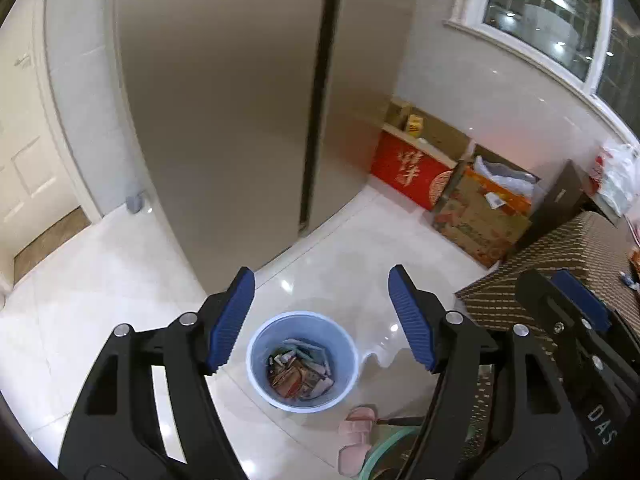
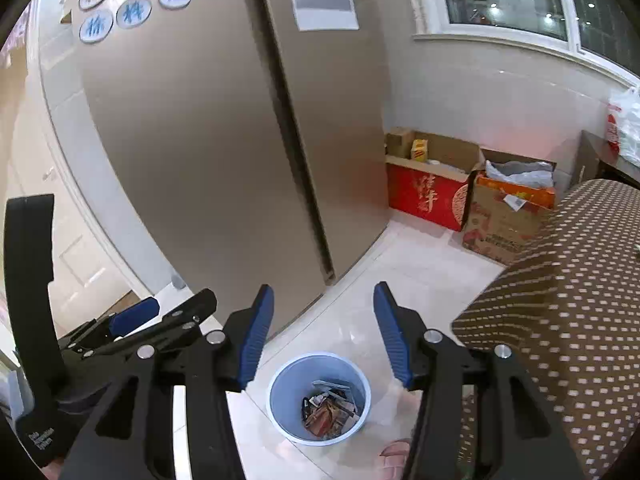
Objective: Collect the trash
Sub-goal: 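Move both open tools back to the table, then grasp the red paper bag with right tool while left tool grasps the blue-white tube, then carry the tube and paper bag over the wastebasket and open both tools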
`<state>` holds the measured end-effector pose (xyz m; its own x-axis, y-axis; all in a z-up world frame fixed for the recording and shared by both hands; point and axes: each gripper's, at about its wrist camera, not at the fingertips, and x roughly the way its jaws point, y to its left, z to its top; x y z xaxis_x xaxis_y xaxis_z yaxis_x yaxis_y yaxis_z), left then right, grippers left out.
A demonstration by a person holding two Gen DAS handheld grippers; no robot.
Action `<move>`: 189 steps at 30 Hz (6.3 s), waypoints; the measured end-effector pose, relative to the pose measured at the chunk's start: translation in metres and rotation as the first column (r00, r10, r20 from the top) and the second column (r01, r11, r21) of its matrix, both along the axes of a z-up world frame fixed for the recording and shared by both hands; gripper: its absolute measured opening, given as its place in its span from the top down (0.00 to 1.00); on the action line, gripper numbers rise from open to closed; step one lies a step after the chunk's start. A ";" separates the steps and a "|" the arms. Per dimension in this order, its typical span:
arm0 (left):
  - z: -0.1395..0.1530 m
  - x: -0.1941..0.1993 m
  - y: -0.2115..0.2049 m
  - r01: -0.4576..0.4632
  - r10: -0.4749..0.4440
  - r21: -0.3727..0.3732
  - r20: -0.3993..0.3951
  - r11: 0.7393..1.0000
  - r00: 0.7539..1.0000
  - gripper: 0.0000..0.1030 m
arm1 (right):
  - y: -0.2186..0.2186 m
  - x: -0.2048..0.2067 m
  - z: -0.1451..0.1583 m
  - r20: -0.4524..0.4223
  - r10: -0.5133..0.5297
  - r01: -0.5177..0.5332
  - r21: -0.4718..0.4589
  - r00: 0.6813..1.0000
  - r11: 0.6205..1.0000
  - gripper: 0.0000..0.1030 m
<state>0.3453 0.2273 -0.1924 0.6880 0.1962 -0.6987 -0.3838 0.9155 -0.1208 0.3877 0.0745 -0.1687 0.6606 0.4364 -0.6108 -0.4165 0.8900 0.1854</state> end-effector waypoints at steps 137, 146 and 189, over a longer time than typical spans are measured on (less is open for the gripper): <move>0.067 -0.010 -0.080 0.284 -0.265 -0.115 0.154 0.952 0.952 0.92 | -0.046 -0.054 0.094 0.206 -0.017 0.063 -0.219 0.978 0.974 0.98; -0.005 -0.014 0.009 0.104 -0.102 -0.155 0.023 0.982 0.995 0.92 | 0.037 -0.026 0.025 0.023 0.116 -0.110 -0.200 0.993 0.974 0.98; -0.123 0.031 0.045 0.022 -0.065 -0.192 -0.221 0.981 0.973 0.91 | 0.069 0.031 -0.099 -0.139 0.088 -0.107 -0.135 0.986 0.985 0.46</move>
